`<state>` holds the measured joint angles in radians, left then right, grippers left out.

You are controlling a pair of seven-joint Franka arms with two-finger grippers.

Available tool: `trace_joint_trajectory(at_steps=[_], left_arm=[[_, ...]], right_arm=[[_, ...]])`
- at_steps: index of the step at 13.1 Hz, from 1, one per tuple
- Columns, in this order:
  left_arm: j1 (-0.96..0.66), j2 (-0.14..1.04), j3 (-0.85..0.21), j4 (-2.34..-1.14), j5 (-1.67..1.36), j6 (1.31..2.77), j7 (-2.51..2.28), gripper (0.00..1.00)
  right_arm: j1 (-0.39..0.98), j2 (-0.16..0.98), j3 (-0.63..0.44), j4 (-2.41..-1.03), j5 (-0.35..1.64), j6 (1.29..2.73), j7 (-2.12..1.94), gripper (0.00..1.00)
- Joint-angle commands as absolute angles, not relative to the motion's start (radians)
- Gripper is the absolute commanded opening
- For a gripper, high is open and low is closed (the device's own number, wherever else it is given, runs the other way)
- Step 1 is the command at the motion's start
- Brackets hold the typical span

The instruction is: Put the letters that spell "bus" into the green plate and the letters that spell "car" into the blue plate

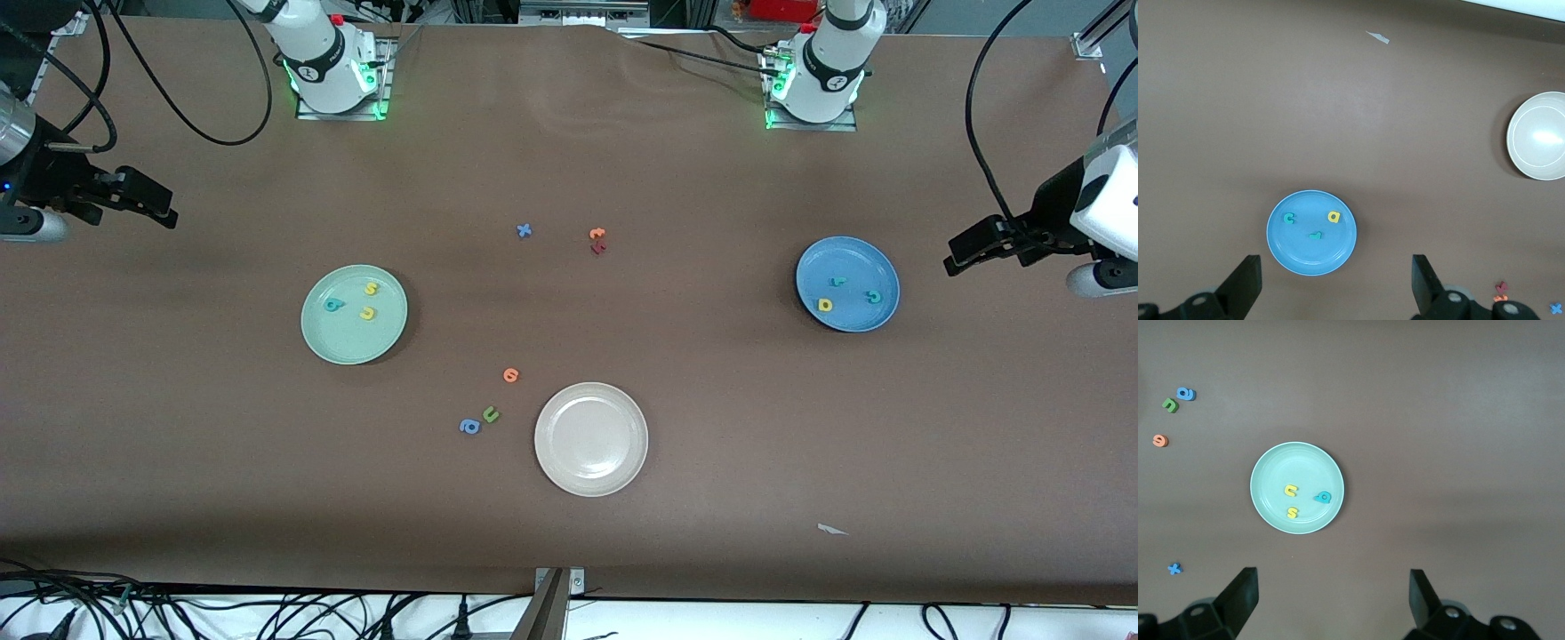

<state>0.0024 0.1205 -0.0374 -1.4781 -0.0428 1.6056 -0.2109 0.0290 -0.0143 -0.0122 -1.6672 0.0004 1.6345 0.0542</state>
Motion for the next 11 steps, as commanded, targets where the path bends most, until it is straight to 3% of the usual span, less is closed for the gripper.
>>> trace_joint_trajectory(at_steps=[1,11], left_arm=[[-0.008,0.103,-0.026,-1.497,-0.025,1.615,-0.193,0.99],[-0.009,0.107,-0.025,-1.483,-0.021,1.609,-0.133,1.00]], right_arm=[[0.028,-0.006,-0.012,-1.646,0.014,1.626,0.038,1.00],[0.028,-0.006,-0.015,-1.646,0.014,1.624,0.038,1.00]])
